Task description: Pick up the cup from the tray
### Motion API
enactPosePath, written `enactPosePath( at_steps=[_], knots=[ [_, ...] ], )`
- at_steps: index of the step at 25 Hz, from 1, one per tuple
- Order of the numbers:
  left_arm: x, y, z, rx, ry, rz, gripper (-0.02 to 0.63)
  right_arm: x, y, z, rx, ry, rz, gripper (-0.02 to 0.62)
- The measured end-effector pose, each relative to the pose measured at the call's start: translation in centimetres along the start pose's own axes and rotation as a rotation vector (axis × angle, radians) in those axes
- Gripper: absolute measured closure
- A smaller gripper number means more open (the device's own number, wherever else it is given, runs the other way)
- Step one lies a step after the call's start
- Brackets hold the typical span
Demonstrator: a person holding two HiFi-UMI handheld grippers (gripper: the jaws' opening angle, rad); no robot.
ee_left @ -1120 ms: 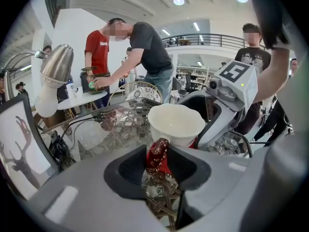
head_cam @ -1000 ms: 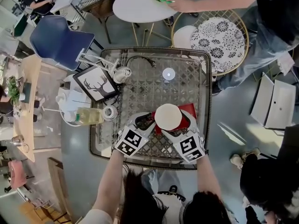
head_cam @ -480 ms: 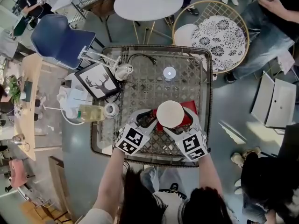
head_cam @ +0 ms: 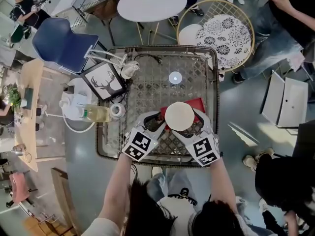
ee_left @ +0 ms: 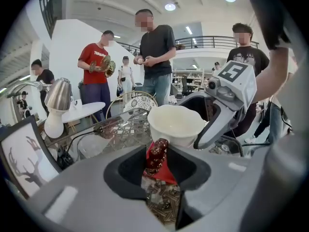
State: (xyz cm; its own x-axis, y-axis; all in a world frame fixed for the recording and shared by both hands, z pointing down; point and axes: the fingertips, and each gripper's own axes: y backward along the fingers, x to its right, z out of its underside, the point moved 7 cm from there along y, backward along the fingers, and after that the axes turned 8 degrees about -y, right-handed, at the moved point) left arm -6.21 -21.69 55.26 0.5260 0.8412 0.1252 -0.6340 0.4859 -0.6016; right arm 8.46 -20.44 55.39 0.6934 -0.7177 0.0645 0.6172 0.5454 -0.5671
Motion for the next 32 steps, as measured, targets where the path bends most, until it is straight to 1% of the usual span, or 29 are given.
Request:
enactPosePath(
  at_steps=[9, 16, 21, 26, 32],
  knots=[
    [2.7, 1.8, -1.0, 0.02, -0.035, 0.031, 0.471, -2.1, 3.2, 0.4, 0.006, -0.003, 0.043, 0.129],
    [4.7, 3.0, -0.9, 0.009, -0.069, 0.072, 0.472, -4.3, 5.1, 1.4, 0.0, -0.051, 0.071, 0.129],
    [6.4, 2.8, -0.2, 0.002, -0.05, 0.086, 0.471, -5.1, 5.8, 3.0, -0.025, -0.071, 0.082, 0.129],
    [8.1, 2.2, 1.3, -0.008, -0.012, 0.105, 0.471, -5.7, 6.1, 4.9, -0.055, -0.078, 0.068, 0.129],
    [8.7, 0.9, 2.5, -0.021, -0.014, 0.119, 0.471, -5.4, 5.5, 6.8, -0.076, -0.096, 0.073, 0.129]
  ],
)
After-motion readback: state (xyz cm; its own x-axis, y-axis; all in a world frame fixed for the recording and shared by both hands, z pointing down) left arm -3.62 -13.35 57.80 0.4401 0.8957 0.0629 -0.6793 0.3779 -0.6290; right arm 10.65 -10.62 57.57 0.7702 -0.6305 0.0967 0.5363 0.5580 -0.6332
